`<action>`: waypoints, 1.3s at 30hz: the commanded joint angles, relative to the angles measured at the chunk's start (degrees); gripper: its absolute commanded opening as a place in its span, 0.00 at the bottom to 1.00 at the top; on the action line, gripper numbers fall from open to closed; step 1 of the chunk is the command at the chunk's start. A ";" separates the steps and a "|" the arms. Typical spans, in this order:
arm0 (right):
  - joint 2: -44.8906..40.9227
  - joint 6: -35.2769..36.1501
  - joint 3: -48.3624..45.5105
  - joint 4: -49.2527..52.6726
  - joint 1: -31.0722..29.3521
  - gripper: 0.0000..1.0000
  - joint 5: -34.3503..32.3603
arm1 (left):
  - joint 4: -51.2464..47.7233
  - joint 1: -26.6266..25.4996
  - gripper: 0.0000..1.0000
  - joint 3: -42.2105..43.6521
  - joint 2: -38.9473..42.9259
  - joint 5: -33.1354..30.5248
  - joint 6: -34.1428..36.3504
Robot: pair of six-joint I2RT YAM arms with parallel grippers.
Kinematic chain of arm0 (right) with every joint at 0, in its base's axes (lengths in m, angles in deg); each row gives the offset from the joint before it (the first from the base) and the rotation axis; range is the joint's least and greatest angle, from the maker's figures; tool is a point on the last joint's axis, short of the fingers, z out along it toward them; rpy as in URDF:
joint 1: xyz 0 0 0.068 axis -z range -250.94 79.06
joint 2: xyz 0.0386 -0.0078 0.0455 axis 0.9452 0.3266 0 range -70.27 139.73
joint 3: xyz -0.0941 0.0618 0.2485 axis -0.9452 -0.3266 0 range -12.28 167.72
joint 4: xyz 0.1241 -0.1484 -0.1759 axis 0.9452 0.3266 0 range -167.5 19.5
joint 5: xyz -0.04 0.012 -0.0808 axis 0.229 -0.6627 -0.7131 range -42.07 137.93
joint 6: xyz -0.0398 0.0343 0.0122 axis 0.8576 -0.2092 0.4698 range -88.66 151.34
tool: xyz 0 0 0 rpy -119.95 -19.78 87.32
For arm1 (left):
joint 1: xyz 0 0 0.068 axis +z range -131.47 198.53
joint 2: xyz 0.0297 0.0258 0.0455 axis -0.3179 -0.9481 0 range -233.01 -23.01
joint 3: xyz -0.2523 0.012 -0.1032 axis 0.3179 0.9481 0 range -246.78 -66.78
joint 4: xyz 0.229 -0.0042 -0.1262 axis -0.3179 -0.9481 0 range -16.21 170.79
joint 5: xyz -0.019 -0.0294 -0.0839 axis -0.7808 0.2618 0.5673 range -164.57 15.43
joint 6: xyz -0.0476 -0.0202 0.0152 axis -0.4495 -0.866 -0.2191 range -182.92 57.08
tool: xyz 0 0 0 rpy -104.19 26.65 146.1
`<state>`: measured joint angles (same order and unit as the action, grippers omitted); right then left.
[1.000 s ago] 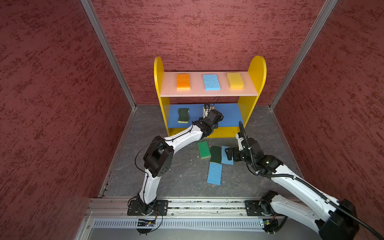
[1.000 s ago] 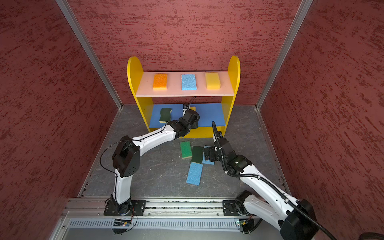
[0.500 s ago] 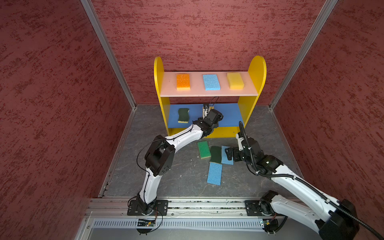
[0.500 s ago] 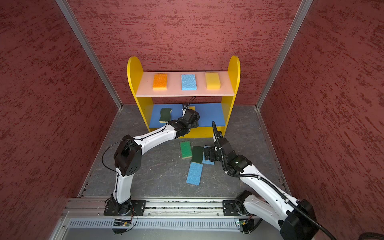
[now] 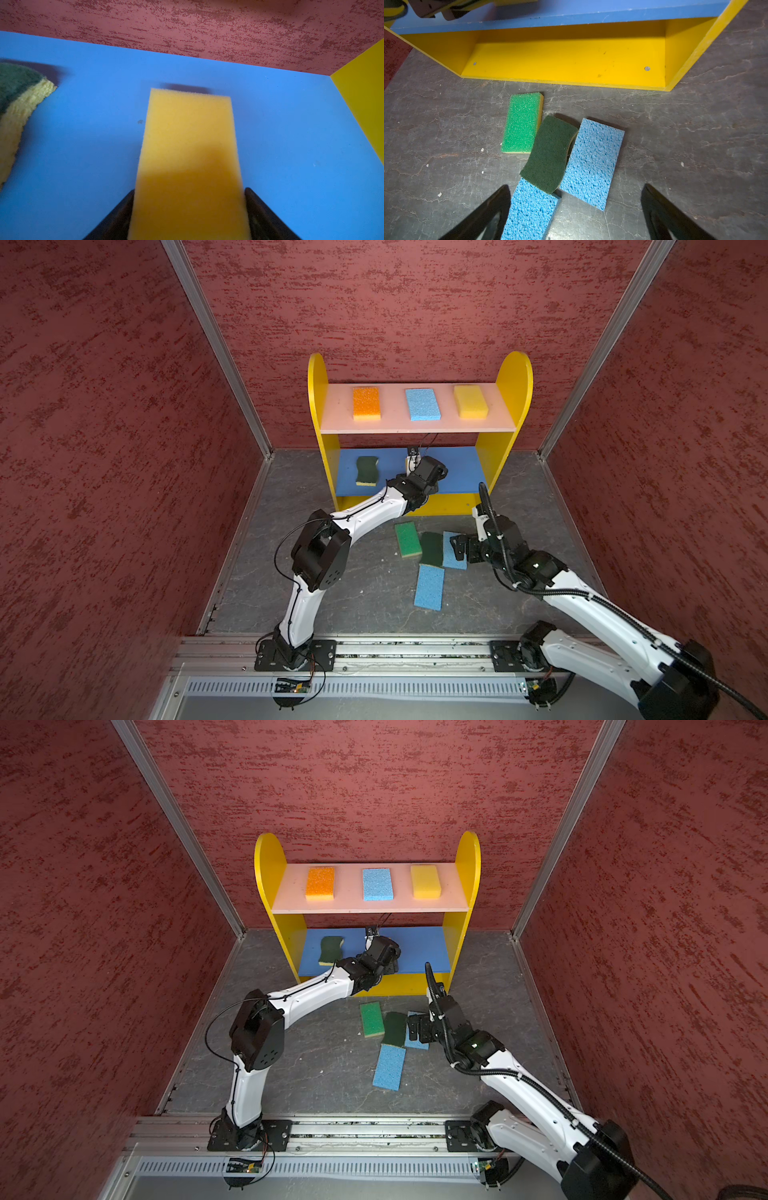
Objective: Place and organize the cleaning sponges onto the shelf
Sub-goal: 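Open the left gripper to drop the yellow sponge on the blue shelf, then withdraw the left gripper from the shelf toward the robot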
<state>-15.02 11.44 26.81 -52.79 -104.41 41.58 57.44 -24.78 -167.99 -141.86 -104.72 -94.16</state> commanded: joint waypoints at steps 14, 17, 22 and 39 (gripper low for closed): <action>-0.67 -0.20 1.34 -0.97 0.37 0.99 0.83 | 1.65 -1.69 0.85 4.87 4.81 -4.11 2.73; -0.01 -0.59 1.00 -1.78 0.32 0.99 1.18 | 5.56 -2.32 0.86 8.99 8.10 -4.29 4.70; 1.55 -0.83 0.86 -1.63 0.34 0.99 -0.14 | 6.50 -3.33 0.86 13.60 12.72 -6.25 5.10; -1.94 -7.37 -0.06 1.41 0.33 0.98 -0.92 | 4.27 -5.15 0.86 31.33 33.89 -6.34 3.16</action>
<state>-15.87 6.43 26.81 -52.14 -104.41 41.51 63.25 -30.46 -138.48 -112.04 -110.95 -89.26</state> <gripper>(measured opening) 0.983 0.864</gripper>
